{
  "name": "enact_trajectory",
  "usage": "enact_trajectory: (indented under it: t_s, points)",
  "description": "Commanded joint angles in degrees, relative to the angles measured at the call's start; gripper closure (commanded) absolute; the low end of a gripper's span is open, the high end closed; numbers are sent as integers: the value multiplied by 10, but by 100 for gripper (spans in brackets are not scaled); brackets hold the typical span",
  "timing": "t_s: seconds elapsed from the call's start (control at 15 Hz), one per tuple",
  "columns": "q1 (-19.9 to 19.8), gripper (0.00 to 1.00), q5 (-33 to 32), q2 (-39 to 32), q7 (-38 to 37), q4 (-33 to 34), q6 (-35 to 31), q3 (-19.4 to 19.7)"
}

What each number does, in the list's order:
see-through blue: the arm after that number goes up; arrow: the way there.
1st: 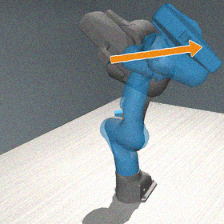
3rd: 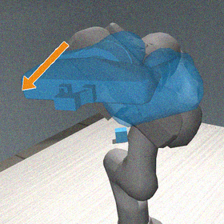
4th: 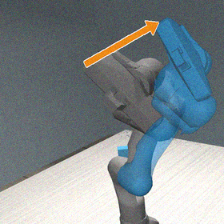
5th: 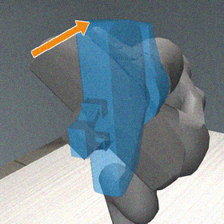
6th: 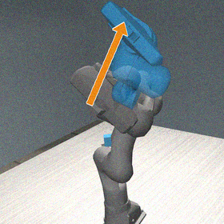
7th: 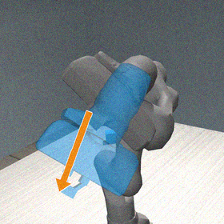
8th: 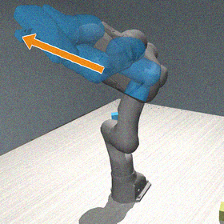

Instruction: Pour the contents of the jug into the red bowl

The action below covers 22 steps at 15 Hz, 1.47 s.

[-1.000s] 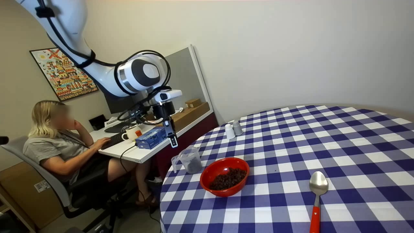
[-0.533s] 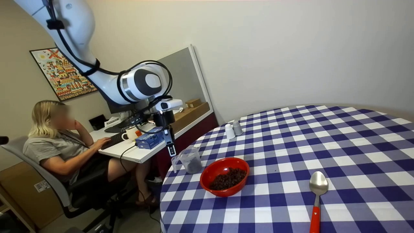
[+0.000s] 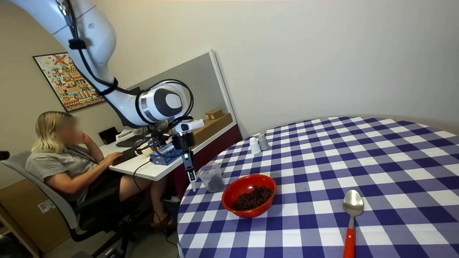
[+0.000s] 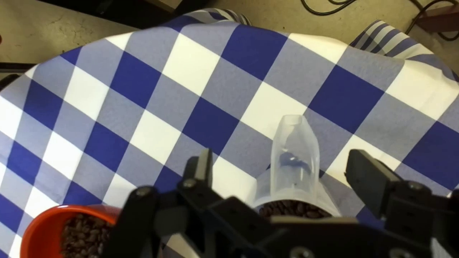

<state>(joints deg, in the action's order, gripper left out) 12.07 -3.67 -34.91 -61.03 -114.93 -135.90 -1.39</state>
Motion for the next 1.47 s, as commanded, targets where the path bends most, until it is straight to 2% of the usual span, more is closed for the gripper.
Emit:
enact_trajectory:
  t_s: [0.0,0.33,0.53,0.6,0.87,1.2,1.4]
  points:
    - [15,38,6,-22,13,26,0,10]
    - [20,77,5,-27,17,32,0,10]
    - [20,95,5,-24,20,33,1,9]
    - [18,91,7,-22,22,33,2,8]
    - [6,91,16,1,50,36,9,0]
    - [-39,91,47,45,196,41,27,-22]
    - [-66,91,86,67,290,47,82,-21]
